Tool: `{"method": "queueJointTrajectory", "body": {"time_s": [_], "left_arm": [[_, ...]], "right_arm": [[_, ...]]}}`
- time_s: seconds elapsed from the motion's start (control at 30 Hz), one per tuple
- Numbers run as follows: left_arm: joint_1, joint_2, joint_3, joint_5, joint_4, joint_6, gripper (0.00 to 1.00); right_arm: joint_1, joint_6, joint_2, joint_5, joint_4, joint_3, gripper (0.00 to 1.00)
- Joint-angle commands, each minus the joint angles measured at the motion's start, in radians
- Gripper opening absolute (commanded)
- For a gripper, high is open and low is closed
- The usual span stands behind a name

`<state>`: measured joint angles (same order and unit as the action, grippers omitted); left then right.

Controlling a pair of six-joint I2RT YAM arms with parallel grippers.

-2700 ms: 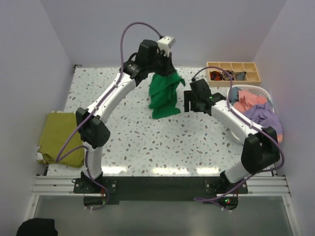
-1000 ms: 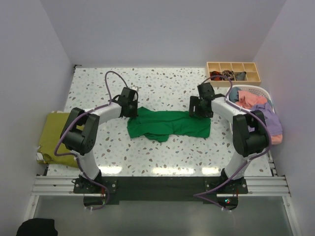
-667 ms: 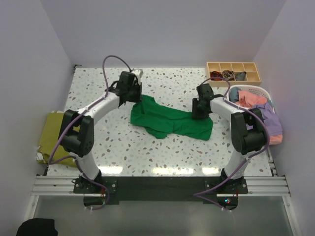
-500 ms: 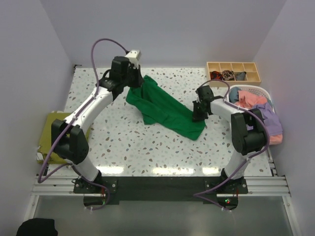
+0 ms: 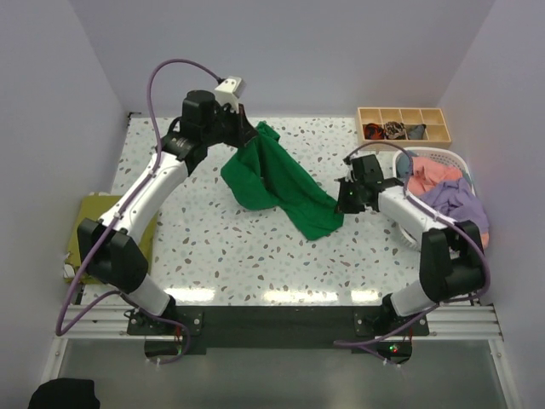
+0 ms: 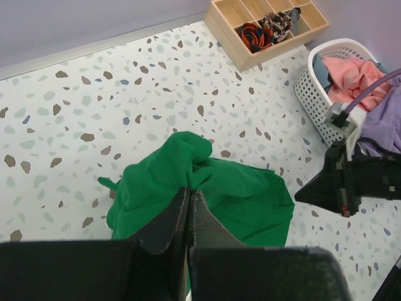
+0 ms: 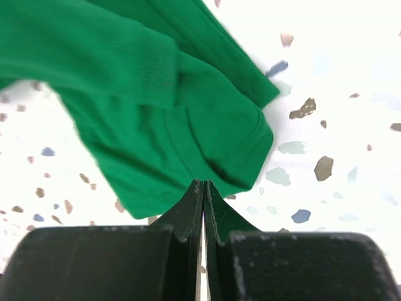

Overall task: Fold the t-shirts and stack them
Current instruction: Flatten out the tshirt

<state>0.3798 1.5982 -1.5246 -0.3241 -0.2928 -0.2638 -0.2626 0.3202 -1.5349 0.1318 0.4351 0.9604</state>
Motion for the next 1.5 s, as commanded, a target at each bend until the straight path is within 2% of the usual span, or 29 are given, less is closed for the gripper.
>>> {"method": "queueJointTrajectory", "body": {"time_s": [0.0, 0.1, 0.13, 0.17, 0.2, 0.3, 0.33, 0.5, 0.6, 0.73, 0.97, 1.2, 1.47], "left_arm": [[-0.001, -0.066, 0.018, 0.003, 0.032, 0.035, 0.00], [-0.001, -0.093, 0.026, 0.059, 0.000, 0.049, 0.00], [-0.001, -0.102, 0.040, 0.060, 0.000, 0.057, 0.00], [-0.001, -0.113, 0.047, 0.048, 0.001, 0.060, 0.00], [-0.001, -0.128, 0.053, 0.019, 0.009, 0.064, 0.00], [0.004, -0.144, 0.057, -0.150, 0.035, 0.074, 0.00], [0.010, -0.147, 0.049, -0.191, 0.034, 0.084, 0.00], [0.033, -0.168, 0.040, -0.130, -0.018, 0.109, 0.00], [0.033, -0.184, 0.053, -0.106, -0.032, 0.113, 0.00], [0.033, -0.196, 0.089, -0.079, -0.035, 0.112, 0.00], [0.033, -0.193, 0.139, -0.040, -0.039, 0.104, 0.00], [0.033, -0.173, 0.161, -0.046, -0.037, 0.100, 0.00], [0.033, -0.181, 0.188, -0.021, -0.042, 0.098, 0.00]], "right_arm": [[-0.001, -0.030, 0.139, 0.009, -0.012, 0.024, 0.00], [-0.003, -0.041, 0.208, 0.008, -0.016, 0.029, 0.00], [-0.001, -0.041, 0.216, 0.002, -0.022, 0.028, 0.03], [-0.001, -0.044, 0.219, -0.007, -0.027, 0.029, 0.17], [-0.001, -0.047, 0.217, -0.014, -0.030, 0.029, 0.44], [-0.001, -0.040, 0.170, -0.044, -0.039, 0.032, 0.62], [-0.001, -0.036, 0.126, -0.047, -0.058, 0.034, 0.64], [-0.001, -0.023, -0.034, -0.104, -0.084, 0.084, 0.67], [0.000, -0.015, -0.109, -0.086, -0.120, 0.107, 0.67], [0.002, 0.008, -0.165, 0.018, -0.183, 0.133, 0.66], [0.000, 0.028, -0.149, 0.155, -0.269, 0.133, 0.66], [-0.003, 0.045, -0.235, 0.281, -0.332, 0.161, 0.65], [-0.009, 0.030, -0.393, 0.233, -0.205, 0.279, 0.63]]}}
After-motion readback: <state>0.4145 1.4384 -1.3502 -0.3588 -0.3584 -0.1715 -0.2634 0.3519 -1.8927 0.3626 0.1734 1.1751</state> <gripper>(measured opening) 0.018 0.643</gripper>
